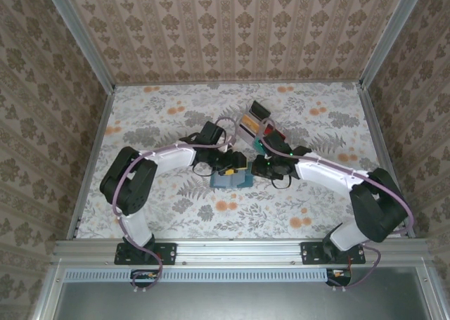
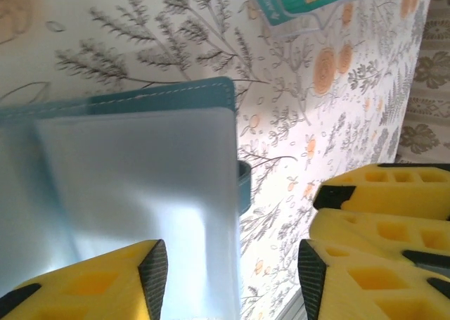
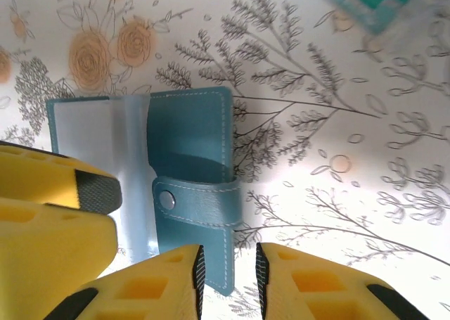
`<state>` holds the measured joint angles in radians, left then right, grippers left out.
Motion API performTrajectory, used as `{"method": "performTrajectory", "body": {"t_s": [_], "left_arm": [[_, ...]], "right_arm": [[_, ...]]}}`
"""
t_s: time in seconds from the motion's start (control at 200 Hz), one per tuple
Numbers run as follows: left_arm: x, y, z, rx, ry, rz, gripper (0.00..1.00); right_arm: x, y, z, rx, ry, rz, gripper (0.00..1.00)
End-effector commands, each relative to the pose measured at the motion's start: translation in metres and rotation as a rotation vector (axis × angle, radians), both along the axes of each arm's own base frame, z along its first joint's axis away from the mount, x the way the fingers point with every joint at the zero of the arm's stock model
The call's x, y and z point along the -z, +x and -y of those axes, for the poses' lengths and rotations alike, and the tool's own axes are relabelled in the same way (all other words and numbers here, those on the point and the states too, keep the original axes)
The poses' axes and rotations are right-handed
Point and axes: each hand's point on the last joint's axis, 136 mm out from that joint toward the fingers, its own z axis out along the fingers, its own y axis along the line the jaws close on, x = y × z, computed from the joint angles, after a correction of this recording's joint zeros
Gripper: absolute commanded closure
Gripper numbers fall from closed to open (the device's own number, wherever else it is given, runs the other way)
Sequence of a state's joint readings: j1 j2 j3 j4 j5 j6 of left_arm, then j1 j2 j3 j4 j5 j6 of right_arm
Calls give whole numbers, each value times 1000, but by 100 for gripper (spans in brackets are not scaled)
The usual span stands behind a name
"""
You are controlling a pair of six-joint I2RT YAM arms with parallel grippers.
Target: Take the credit cards out of the card holder
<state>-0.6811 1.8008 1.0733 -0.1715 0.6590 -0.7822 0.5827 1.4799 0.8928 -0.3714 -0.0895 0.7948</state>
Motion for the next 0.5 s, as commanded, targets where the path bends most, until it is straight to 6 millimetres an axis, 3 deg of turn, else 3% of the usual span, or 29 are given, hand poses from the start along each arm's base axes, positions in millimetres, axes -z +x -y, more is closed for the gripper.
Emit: {"method": "performTrajectory", "body": {"t_s": [0.0, 0.18, 0.38, 0.495], "left_arm": [[4, 4, 12, -2, -25, -23, 43], [18, 8, 14, -36, -17, -49, 42], [7, 8, 5, -46, -8, -24, 50], [-1, 14, -18, -92, 42, 15, 51]], "right_arm": [[-12, 2, 14, 59, -9, 53, 70], [-34, 7, -5, 3, 73, 80, 69], [-17, 5, -23, -38, 91, 18, 73], [-14, 4, -39, -80, 105, -2, 73]]}}
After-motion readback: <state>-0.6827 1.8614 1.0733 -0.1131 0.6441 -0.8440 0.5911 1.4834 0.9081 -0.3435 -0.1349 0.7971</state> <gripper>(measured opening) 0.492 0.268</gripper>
